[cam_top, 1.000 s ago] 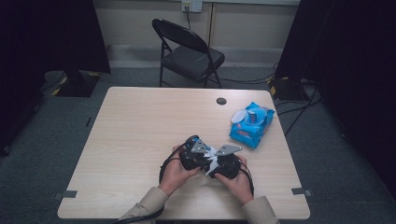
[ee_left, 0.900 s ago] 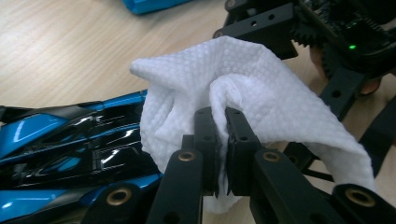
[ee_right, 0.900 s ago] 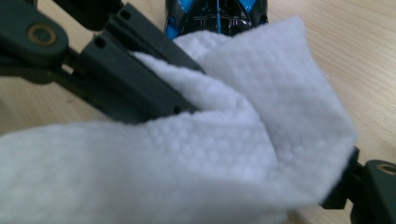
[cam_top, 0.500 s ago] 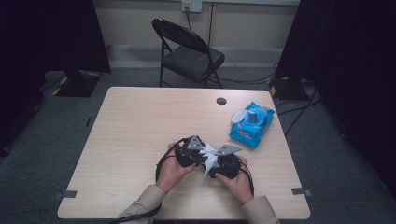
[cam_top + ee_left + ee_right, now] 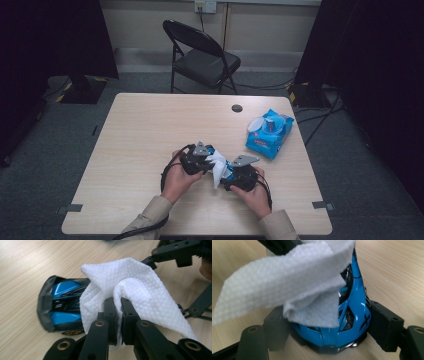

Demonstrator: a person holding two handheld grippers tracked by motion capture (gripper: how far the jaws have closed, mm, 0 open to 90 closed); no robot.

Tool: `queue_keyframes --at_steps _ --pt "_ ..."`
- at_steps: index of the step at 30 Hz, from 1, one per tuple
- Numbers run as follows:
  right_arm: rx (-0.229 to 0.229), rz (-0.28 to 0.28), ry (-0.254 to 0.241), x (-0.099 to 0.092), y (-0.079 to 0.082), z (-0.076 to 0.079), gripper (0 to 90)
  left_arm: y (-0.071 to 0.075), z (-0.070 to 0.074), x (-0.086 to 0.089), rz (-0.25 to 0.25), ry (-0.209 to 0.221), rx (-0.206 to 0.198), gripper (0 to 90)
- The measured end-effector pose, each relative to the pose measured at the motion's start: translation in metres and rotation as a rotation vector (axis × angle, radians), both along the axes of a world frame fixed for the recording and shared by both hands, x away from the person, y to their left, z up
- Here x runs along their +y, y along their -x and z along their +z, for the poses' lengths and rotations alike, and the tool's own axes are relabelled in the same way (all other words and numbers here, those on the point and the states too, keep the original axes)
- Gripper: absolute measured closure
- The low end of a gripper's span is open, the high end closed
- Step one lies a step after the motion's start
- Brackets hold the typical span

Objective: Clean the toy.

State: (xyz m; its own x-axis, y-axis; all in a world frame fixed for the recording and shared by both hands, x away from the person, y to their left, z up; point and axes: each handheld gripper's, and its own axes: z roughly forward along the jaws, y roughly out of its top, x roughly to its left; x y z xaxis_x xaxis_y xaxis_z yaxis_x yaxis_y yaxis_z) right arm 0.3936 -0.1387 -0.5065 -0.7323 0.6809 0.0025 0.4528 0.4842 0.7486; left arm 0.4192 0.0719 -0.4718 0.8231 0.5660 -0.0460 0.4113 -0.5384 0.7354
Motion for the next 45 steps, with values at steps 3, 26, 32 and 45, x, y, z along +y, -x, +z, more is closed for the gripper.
queue_keyframes --at_steps 3,26,32,45 --pt "0.0 0.0 0.0 0.0 0.0 0.0 25.9 -0.004 0.001 0.005 0.013 -0.013 -0.002 85.0" --pt "0.001 0.0 0.0 0.0 0.0 0.0 25.8 -0.025 0.003 0.021 0.085 0.008 0.006 84.6" --pt "0.001 0.0 0.0 0.0 0.0 0.0 25.8 -0.028 0.004 0.024 0.095 0.0 -0.001 84.7" --pt "0.001 0.0 0.0 0.0 0.0 0.0 25.9 -0.031 0.006 0.027 0.115 0.014 -0.019 84.6"
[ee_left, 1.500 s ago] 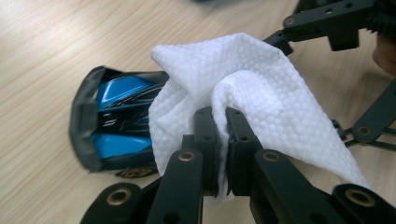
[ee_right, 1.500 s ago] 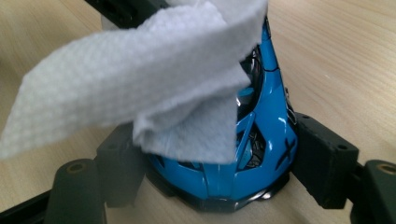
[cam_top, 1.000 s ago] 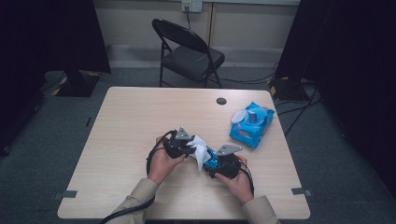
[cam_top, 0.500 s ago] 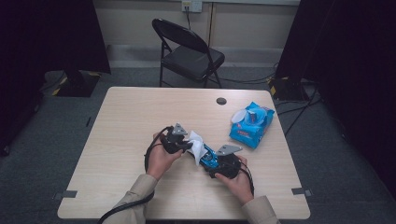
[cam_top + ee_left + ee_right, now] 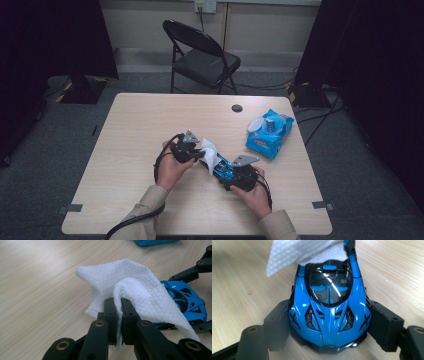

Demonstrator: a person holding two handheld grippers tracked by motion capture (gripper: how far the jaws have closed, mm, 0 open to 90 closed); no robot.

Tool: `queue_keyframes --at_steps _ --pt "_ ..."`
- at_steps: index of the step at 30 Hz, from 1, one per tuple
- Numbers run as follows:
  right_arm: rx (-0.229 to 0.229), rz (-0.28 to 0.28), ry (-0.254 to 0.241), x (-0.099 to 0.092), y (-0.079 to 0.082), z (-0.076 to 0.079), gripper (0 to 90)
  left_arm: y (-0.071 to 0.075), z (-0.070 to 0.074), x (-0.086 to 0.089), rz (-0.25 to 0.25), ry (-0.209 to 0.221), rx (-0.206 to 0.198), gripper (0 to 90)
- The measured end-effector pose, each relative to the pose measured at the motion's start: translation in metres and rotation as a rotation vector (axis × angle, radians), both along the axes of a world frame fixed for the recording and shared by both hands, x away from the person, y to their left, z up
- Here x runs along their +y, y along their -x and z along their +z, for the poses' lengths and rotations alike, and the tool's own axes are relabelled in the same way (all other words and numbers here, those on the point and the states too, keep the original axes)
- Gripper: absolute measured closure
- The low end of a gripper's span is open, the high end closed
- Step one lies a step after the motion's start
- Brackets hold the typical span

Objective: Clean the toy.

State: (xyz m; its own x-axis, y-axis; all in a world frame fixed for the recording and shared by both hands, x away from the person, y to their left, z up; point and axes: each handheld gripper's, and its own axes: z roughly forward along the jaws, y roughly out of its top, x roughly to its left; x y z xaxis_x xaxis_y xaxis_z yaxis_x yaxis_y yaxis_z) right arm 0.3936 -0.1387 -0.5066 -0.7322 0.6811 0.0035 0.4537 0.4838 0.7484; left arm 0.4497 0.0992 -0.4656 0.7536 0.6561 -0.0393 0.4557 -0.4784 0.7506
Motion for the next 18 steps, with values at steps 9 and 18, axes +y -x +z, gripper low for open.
queue_keyframes --at_steps 9,18 --pt "0.0 0.0 0.0 0.0 0.0 0.0 25.9 -0.005 0.001 0.007 0.028 0.004 0.001 84.3" --pt "0.0 0.0 0.0 0.0 0.0 0.0 25.8 -0.009 -0.002 0.017 0.071 -0.002 0.002 84.2"
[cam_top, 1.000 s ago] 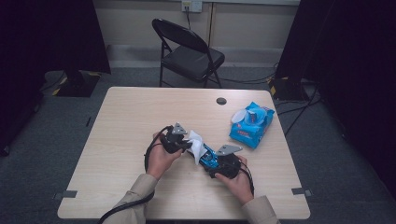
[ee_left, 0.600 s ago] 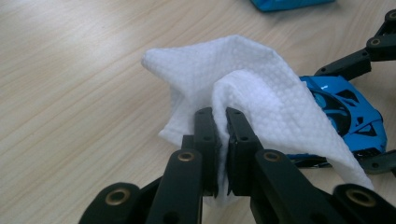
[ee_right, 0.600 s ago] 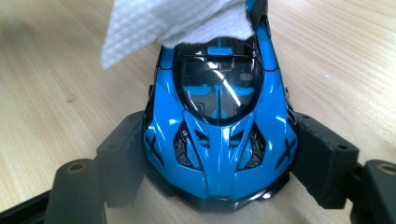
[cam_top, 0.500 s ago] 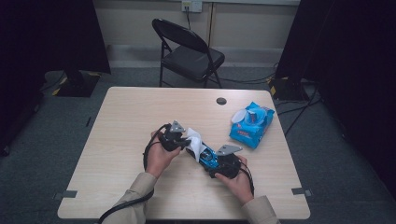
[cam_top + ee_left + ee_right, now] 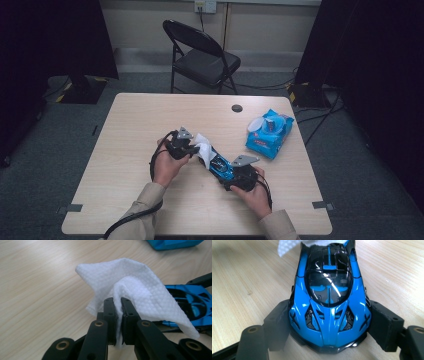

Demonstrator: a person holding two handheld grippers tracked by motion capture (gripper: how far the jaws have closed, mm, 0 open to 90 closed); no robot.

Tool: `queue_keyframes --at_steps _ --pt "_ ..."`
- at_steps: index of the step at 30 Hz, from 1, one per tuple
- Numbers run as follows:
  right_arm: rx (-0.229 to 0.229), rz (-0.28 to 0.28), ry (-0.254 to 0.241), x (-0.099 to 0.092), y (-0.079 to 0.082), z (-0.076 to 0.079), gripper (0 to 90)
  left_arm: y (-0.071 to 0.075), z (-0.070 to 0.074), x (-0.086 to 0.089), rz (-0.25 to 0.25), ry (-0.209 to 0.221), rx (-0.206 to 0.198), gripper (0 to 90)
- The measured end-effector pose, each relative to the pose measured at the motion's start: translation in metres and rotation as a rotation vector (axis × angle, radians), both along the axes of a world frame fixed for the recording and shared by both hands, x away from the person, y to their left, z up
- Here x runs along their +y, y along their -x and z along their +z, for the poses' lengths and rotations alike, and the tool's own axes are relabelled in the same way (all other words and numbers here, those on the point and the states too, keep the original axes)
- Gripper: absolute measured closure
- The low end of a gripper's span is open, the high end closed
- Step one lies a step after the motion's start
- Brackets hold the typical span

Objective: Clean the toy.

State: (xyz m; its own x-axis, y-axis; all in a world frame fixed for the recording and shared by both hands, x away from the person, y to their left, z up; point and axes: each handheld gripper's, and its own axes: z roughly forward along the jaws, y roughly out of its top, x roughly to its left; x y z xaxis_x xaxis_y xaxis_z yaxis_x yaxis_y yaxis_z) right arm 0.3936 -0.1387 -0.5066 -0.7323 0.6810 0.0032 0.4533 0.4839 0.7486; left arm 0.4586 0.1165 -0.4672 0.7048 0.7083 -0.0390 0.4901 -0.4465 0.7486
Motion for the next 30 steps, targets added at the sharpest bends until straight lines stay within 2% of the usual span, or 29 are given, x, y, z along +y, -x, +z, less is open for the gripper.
queue_keyframes --at_steps 1,2,5,9,10,17,24,30 --pt "0.0 0.0 0.0 0.0 0.0 0.0 25.9 -0.001 -0.002 0.002 0.007 -0.004 0.003 84.2" --pt "0.0 0.0 0.0 0.0 0.0 0.0 25.9 -0.001 -0.004 0.003 0.016 0.013 0.013 84.2" --pt "0.0 0.0 0.0 0.0 0.0 0.0 25.9 0.0 -0.007 0.008 0.026 0.024 0.021 84.1" --pt "0.0 0.0 0.0 0.0 0.0 0.0 25.9 0.0 -0.009 0.014 0.035 0.024 0.029 84.0" --pt "0.0 0.0 0.0 0.0 0.0 0.0 25.9 0.0 -0.008 0.016 0.036 0.016 0.026 84.0" --pt "0.0 0.0 0.0 0.0 0.0 0.0 25.9 0.003 0.005 0.025 0.044 0.043 -0.006 84.0" --pt "0.0 0.0 0.0 0.0 0.0 0.0 25.8 0.009 0.026 0.012 -0.005 0.081 -0.047 84.1" --pt "0.0 0.0 0.0 0.0 0.0 0.0 25.9 0.016 0.032 -0.01 -0.064 0.099 -0.059 84.1"
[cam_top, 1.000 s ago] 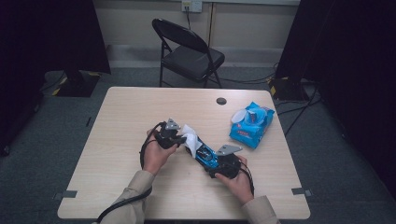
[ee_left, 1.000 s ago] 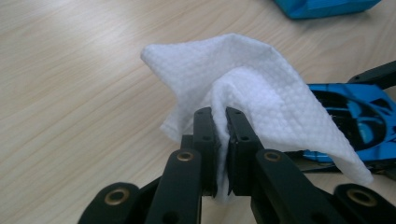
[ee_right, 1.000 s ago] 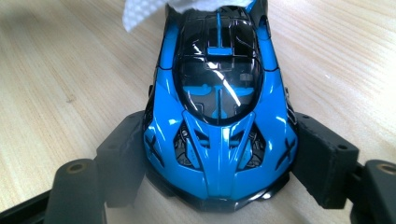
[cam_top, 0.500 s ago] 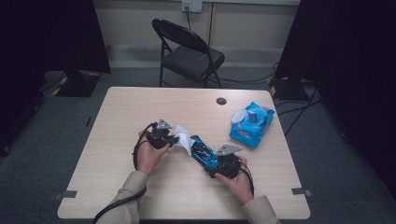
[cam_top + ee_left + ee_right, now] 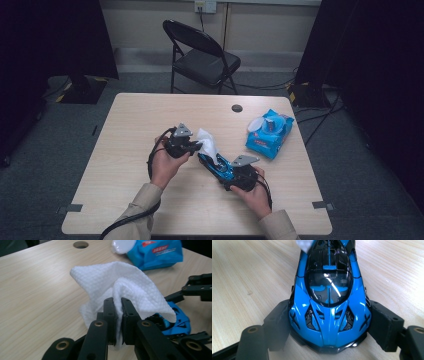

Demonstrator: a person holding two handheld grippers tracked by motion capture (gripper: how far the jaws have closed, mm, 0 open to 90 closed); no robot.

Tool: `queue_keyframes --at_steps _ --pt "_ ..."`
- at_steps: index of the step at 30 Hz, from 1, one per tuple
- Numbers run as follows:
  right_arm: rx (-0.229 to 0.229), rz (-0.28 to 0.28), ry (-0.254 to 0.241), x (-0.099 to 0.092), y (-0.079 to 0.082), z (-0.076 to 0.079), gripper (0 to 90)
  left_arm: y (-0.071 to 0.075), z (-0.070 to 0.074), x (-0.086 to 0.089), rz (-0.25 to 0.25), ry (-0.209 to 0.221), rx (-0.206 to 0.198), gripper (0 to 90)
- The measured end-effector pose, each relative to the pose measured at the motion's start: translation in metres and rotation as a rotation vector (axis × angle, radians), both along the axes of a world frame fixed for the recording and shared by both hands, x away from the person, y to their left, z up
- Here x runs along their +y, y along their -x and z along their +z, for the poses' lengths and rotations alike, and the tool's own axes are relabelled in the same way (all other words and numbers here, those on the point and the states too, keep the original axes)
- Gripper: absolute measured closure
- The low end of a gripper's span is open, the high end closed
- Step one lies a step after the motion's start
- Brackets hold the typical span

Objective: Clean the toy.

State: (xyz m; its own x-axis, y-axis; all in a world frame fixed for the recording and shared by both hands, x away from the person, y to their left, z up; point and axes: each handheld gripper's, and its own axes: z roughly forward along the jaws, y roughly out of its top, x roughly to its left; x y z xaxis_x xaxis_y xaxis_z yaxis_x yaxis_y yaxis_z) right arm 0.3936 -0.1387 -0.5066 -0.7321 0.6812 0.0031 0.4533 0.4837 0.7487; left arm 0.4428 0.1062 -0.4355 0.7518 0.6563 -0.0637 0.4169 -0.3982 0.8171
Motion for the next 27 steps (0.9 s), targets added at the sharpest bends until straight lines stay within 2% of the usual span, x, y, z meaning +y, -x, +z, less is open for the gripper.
queue_keyframes --at_steps 5,11,20,27 --pt "0.0 0.001 0.0 0.0 0.0 0.0 25.8 0.007 -0.001 -0.02 -0.056 0.007 0.0 84.1" --pt "-0.001 0.001 0.0 0.0 0.0 0.0 25.8 0.015 -0.007 -0.042 -0.112 -0.016 0.004 84.1" --pt "-0.001 0.001 0.0 0.0 0.0 0.0 25.9 0.02 -0.023 -0.065 -0.157 -0.025 0.041 84.1" --pt "0.0 0.001 0.0 0.0 0.0 0.0 25.9 0.027 -0.034 -0.084 -0.217 -0.05 0.062 84.0"
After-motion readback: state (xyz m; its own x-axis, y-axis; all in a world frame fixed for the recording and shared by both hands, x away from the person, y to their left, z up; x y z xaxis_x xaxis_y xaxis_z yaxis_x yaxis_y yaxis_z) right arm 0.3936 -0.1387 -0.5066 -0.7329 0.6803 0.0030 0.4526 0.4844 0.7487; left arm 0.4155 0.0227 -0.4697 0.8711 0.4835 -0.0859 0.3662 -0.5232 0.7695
